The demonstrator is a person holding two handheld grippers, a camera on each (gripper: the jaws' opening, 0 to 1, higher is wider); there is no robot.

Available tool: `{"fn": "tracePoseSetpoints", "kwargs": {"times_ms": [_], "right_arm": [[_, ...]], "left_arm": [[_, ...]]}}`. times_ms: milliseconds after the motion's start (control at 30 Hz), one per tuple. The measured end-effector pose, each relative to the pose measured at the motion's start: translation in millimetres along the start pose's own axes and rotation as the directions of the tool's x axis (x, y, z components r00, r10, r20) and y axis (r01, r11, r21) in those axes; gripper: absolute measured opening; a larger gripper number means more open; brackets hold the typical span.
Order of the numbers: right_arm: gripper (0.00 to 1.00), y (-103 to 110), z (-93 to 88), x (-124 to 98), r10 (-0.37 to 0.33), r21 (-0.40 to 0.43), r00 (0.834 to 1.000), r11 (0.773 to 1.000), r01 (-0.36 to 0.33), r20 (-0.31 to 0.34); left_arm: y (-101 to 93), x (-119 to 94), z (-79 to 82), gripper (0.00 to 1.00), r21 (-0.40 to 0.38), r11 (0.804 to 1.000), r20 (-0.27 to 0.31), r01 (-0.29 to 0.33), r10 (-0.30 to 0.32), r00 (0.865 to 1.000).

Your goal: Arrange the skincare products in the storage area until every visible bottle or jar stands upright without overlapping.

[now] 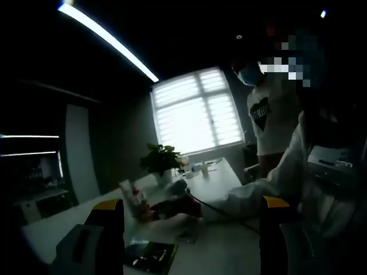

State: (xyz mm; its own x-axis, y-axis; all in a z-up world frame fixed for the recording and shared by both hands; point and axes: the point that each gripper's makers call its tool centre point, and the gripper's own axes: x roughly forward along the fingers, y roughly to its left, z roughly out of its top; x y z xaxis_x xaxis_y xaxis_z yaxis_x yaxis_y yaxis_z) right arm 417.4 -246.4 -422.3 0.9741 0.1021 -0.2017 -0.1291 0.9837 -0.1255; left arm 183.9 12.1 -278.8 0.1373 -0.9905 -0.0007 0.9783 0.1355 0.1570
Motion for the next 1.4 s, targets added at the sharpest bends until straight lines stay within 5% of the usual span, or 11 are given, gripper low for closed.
{"fn": "tracePoseSetpoints", "kwargs": {"times_ms": [900,1400], "right_arm": [[0.78,46,31.0,-45,0.147,-0.034,0.983,0.989,-0.144,0.11],[1.0,87,52.0,-81,0.279,-0.046,0.938,0.96,-0.276,0.204]], "left_arm": [[-11.8,-8,16.3,1.0,-0.041,0.999,0.115,-0.032,0.036,0.993],[-18.5,-10,14.2,1.0,-0.084,0.995,0.151,-0.058,0.07,0.986]]}}
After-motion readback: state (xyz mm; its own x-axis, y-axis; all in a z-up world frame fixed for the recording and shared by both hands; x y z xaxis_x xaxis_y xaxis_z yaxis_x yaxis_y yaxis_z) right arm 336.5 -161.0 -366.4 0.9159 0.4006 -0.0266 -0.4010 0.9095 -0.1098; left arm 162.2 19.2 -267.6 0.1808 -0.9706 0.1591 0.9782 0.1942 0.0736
